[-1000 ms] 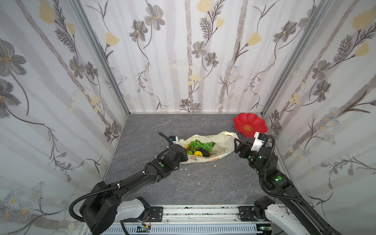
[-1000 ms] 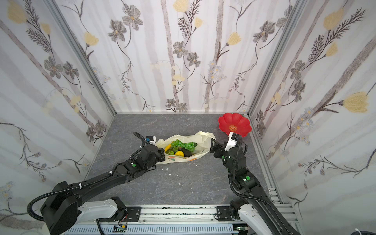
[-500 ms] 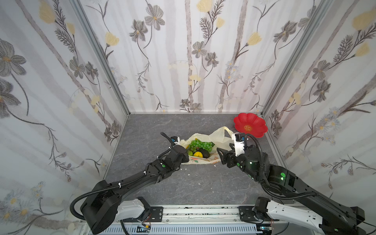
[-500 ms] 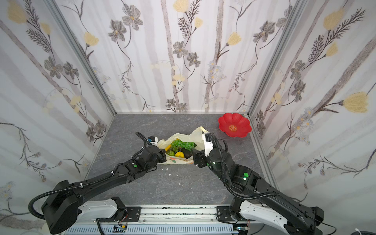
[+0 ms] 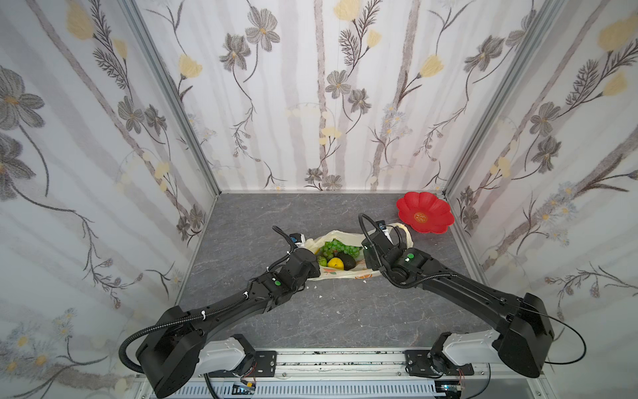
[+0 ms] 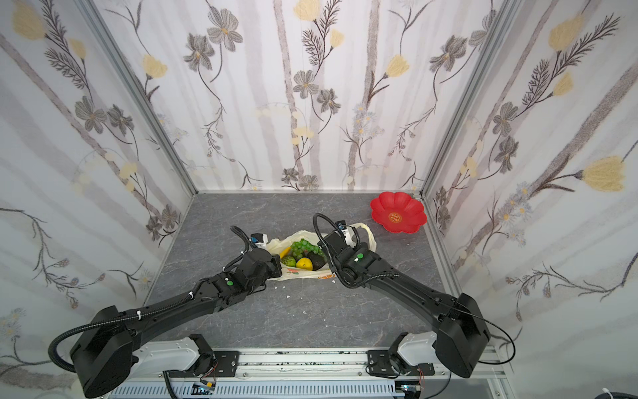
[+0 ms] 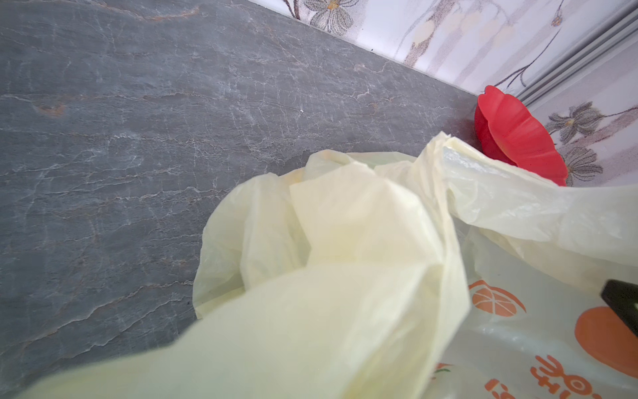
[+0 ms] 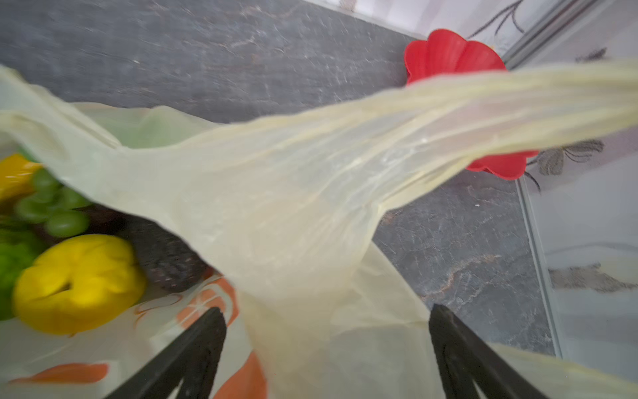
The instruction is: Take the fake fruits out of the plastic bag
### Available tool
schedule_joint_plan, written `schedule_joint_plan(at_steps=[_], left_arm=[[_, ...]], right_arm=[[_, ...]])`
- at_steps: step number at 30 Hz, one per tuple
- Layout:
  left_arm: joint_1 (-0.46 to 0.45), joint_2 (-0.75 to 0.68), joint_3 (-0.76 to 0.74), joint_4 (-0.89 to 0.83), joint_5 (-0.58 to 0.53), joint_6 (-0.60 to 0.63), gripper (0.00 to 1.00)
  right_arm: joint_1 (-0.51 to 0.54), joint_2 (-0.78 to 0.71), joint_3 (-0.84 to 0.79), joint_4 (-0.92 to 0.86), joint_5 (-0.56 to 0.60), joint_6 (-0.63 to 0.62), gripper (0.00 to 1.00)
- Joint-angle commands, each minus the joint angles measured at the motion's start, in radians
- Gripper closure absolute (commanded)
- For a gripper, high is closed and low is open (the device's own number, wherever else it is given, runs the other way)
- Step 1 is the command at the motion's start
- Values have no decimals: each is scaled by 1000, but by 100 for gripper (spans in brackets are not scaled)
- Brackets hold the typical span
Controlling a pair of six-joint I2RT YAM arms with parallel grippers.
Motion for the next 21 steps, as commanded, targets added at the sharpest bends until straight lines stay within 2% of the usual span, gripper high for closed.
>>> schedule_joint_plan(at_steps=[1, 4, 9, 11, 14, 17, 18, 21], left_arm=[[0, -3, -10, 40, -4, -17, 100], [1, 0, -21, 54, 6, -18, 100], [1, -5, -44, 70, 15, -24, 100], [1, -7, -51, 72, 16, -23, 100], [3, -13, -63, 72, 8, -21, 100], [20, -19, -76, 72, 6, -14, 100], [29, -22, -80, 72, 6, -11, 100], [75, -38, -98, 72, 16, 14, 100]], right_arm=[[-31, 75, -6, 67, 9, -17, 7], [-70, 143, -5, 151, -80, -39, 10], [-107, 232, 21, 259, -199, -63, 23], [-109, 257, 35, 281, -201, -61, 35], [-119, 249, 31, 322, -216, -52, 64], [-148, 157, -27, 421, -320, -38, 93], [-163, 126, -44, 444, -356, -27, 99], [-226, 5, -109, 519, -511, 9, 100]])
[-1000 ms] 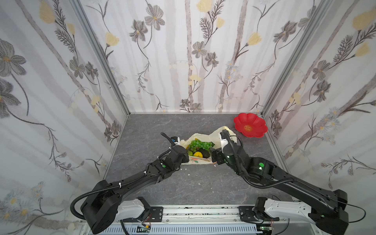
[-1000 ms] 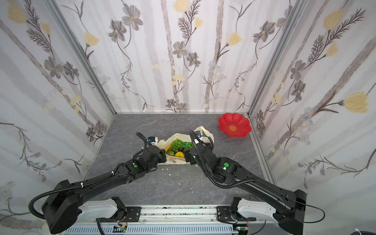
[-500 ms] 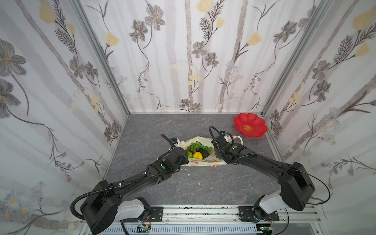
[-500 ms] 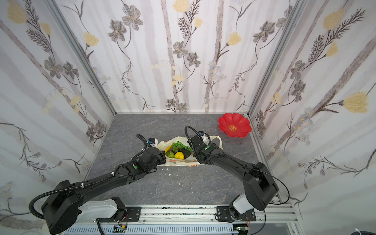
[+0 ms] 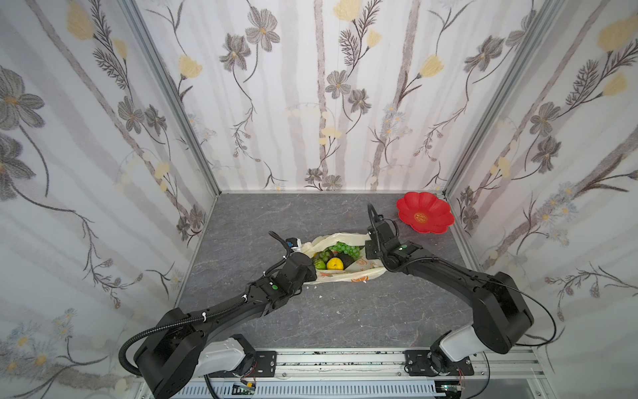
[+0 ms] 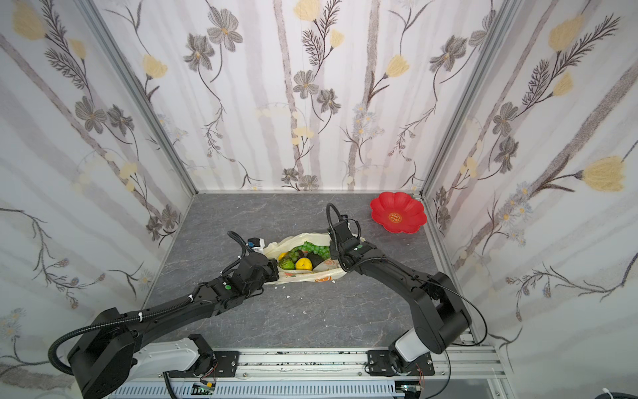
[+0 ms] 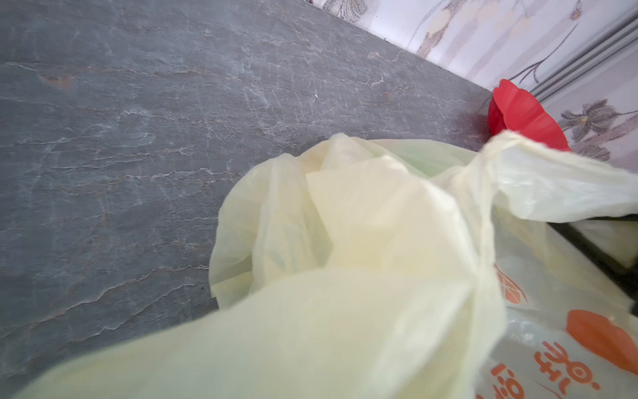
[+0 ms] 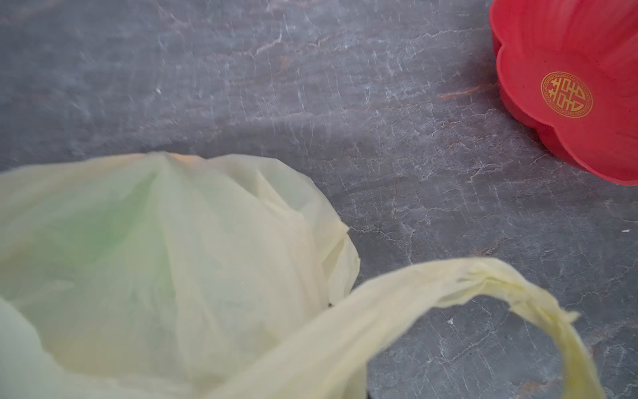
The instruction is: Take the fake fruits out of the plastic bag
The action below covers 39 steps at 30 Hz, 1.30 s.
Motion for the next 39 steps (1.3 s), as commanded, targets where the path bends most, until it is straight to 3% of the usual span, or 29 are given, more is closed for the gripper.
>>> schedule_joint_plan(at_steps=[1, 8, 11, 15, 20, 24, 26, 31, 39], left_arm=[[47, -23, -16, 22, -1, 35, 100], [210, -19, -41, 32, 111, 40, 100], [251, 20, -26, 45, 180, 40, 100], [212, 51, 19, 41, 208, 90, 99], [97, 34, 58, -27, 117, 169, 63], [48, -12, 88, -164, -13, 193, 37], [43, -30, 119, -247, -15, 205, 20], [27, -40, 246, -431, -94, 228, 13], [-76, 123, 434, -475, -145, 439, 2]], right_arm=[[-64, -115, -65, 173, -218, 66, 100], [-298, -333, -342, 487, -598, 282, 100], [-353, -352, -412, 579, -669, 339, 100], [-356, -335, -415, 588, -720, 348, 100], [-354, -336, -395, 561, -708, 329, 100], [-354, -322, -345, 482, -657, 292, 100], [-355, -301, -314, 443, -639, 272, 100], [-352, -256, -267, 422, -676, 240, 100], [-346, -236, -258, 407, -679, 217, 100]])
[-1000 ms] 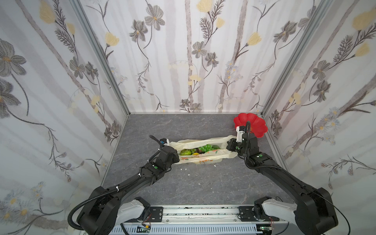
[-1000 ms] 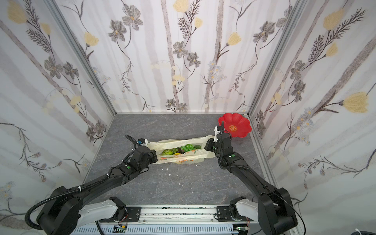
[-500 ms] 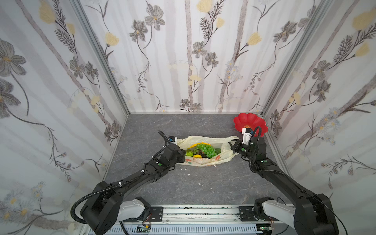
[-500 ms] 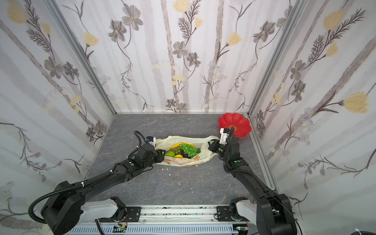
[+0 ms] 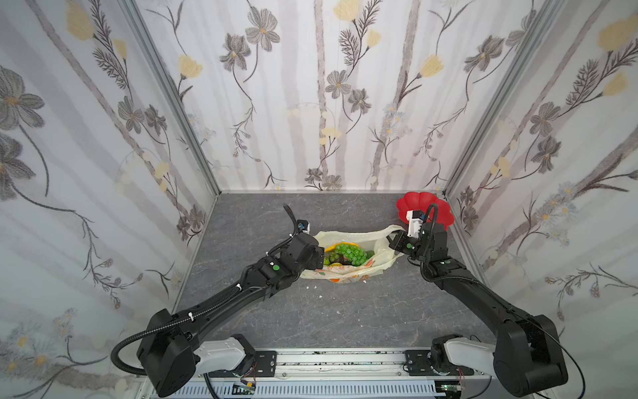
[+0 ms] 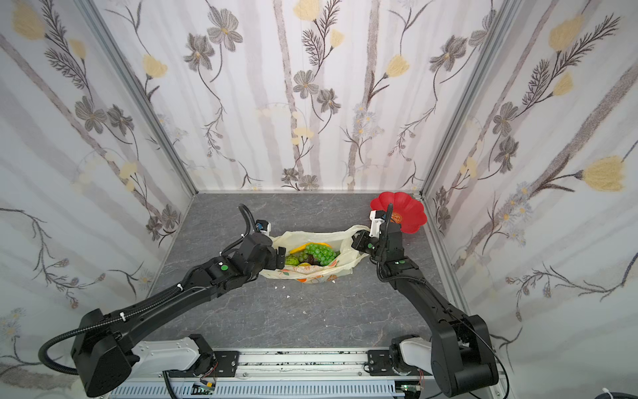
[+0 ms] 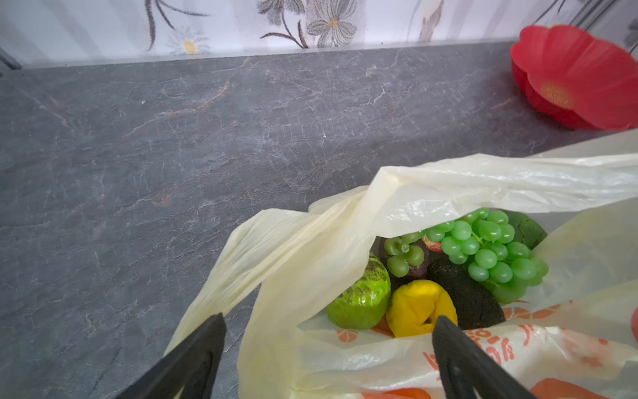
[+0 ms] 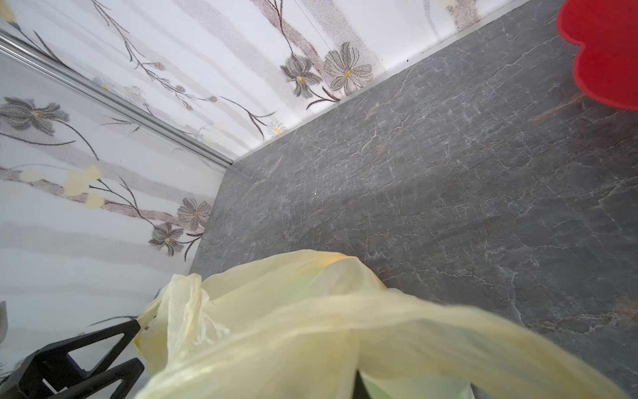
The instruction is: Take the fake fruits out of the plastic bag
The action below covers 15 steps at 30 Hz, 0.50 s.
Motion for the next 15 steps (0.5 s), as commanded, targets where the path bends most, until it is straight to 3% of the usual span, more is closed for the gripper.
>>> schedule_joint_plan(at_steps=[1, 6, 10, 13, 15], left_arm=[[-19, 71, 66, -42, -71, 110, 1], [-12, 263, 173, -45, -190, 211, 0], [28, 406, 246, -48, -133, 204, 3], [71, 487, 293, -51, -117, 168, 22], [101, 521, 318, -53, -118, 136, 48]], right_arm=[[3, 7, 13, 4, -18, -25, 100], [5, 11, 26, -6, -28, -42, 100], [5, 18, 45, -27, -22, -59, 100], [4, 27, 46, -29, -23, -66, 100], [5, 38, 46, -33, -20, -72, 100]])
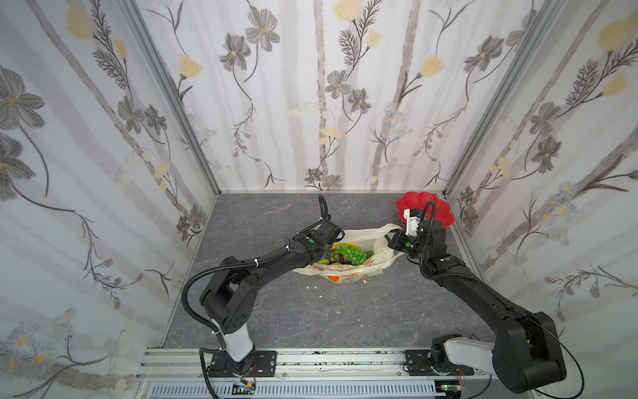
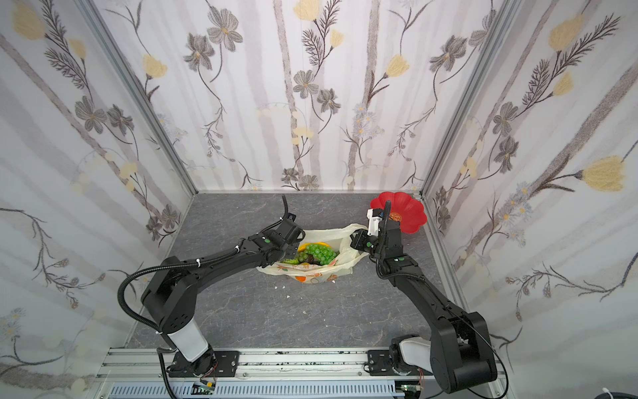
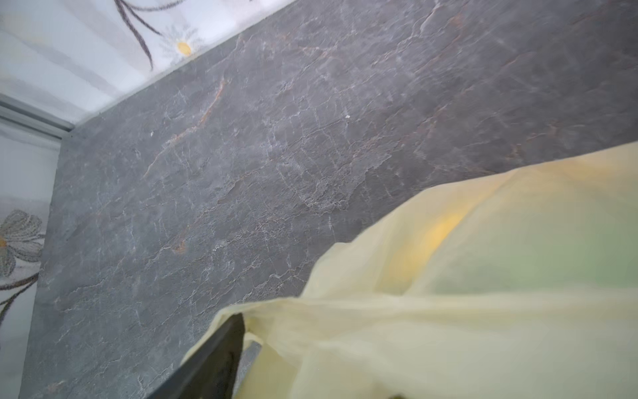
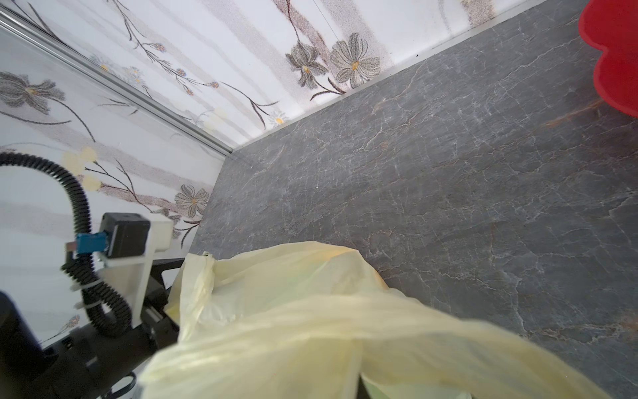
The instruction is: Take the fake fruits out of the plastic bag
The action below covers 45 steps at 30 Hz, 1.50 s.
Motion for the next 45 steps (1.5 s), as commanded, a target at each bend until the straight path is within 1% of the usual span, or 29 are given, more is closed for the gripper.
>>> schedule_joint_plan(at_steps=[1, 2, 4, 6, 7, 8, 10, 12, 14, 16, 18, 19, 21, 24, 25, 27, 29, 30, 33, 36, 38, 42, 45], left_arm=[[40, 36, 28, -14, 13, -58, 60], [58, 34, 28, -12, 44, -83, 69], [91, 20, 29, 8, 126, -129, 83], [119, -5, -12, 52, 209, -159, 92], [137, -23, -39, 76, 247, -180, 98], [160, -46, -74, 103, 282, -203, 100], [212, -105, -152, 161, 363, -256, 100], [279, -186, -257, 258, 479, -326, 100], [326, -254, -343, 346, 585, -380, 100], [336, -300, -384, 384, 628, -408, 100], [330, -326, -399, 395, 665, -419, 100], [326, -335, -405, 398, 675, -422, 100], [322, -359, -418, 400, 678, -430, 100], [319, -381, -437, 400, 671, -445, 100], [319, -386, -441, 400, 671, -449, 100], [318, -392, -448, 400, 671, -465, 100], [310, -398, -453, 400, 667, -477, 100], [303, -403, -455, 400, 660, -481, 100], [287, -414, -461, 400, 633, -489, 100], [283, -430, -470, 401, 626, -487, 100], [281, -438, -476, 401, 627, -486, 100], [279, -447, -487, 406, 643, -495, 100], [277, -455, -500, 413, 645, -501, 100]], right_arm=[[0, 22, 11, -16, 11, -31, 100], [2, 33, 45, -28, 25, -45, 100], [2, 64, 64, -46, 49, -83, 100], [1, 105, 89, -60, 76, -117, 100], [-1, 126, 100, -59, 81, -131, 100], [-5, 149, 116, -58, 87, -141, 100], [-10, 178, 136, -43, 90, -151, 100], [-10, 240, 164, -24, 87, -150, 100], [-9, 282, 204, -14, 48, -132, 99], [-2, 317, 248, -13, 8, -104, 91], [23, 336, 294, -37, 26, -102, 77], [36, 338, 314, -62, 45, -111, 71], [68, 334, 351, -121, 106, -140, 53], [94, 292, 359, -199, 215, -148, 32], [98, 273, 359, -234, 258, -132, 27], [102, 206, 336, -270, 297, -117, 22], [128, 109, 301, -284, 353, -107, 17], [151, 62, 292, -306, 405, -112, 15], [221, -14, 290, -406, 562, -128, 14], [288, -87, 250, -442, 664, -119, 14], [339, -110, 221, -454, 712, -101, 14], [436, -71, 198, -491, 825, -42, 14], [459, -9, 166, -434, 808, -19, 16]])
